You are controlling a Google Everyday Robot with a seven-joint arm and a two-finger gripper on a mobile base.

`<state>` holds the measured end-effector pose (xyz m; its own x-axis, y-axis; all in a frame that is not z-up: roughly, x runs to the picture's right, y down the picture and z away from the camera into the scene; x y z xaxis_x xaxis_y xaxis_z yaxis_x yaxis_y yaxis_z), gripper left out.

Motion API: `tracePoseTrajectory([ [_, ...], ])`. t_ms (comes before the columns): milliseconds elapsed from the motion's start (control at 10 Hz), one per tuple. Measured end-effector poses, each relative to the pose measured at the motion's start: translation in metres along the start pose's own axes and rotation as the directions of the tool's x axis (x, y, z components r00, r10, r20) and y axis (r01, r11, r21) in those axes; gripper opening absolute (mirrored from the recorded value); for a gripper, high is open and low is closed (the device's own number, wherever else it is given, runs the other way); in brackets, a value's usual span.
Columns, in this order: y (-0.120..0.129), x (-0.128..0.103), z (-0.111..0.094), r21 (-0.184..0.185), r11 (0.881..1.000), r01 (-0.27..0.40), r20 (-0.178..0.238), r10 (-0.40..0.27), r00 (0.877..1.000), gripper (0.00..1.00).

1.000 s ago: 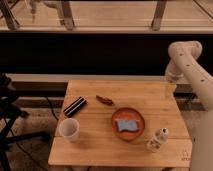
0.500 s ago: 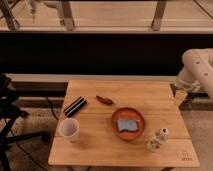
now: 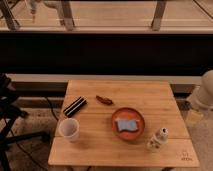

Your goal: Move the arm in a circular motion

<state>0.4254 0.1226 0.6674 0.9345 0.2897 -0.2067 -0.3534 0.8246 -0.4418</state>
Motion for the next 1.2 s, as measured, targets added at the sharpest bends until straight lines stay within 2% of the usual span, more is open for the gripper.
tracePoseTrajectory([
  [300, 0.064, 0.026, -0.022, 0.039, 0.999, 0.021, 0.017, -0.021, 1.0, 0.8],
  [500, 0.093, 0.023, -0.035, 0.045, 0.998, 0.039, 0.014, -0.04, 0.999, 0.8],
  [700, 0.116, -0.01, -0.046, 0.045, 0.995, 0.087, 0.004, -0.087, 0.996, 0.8],
  [900, 0.124, -0.053, -0.053, 0.042, 0.99, 0.138, -0.001, -0.138, 0.99, 0.8],
  [1100, 0.13, -0.111, -0.061, 0.036, 0.974, 0.224, 0.004, -0.224, 0.975, 0.8],
  [1200, 0.133, -0.129, -0.063, 0.03, 0.966, 0.256, 0.011, -0.257, 0.966, 0.8],
])
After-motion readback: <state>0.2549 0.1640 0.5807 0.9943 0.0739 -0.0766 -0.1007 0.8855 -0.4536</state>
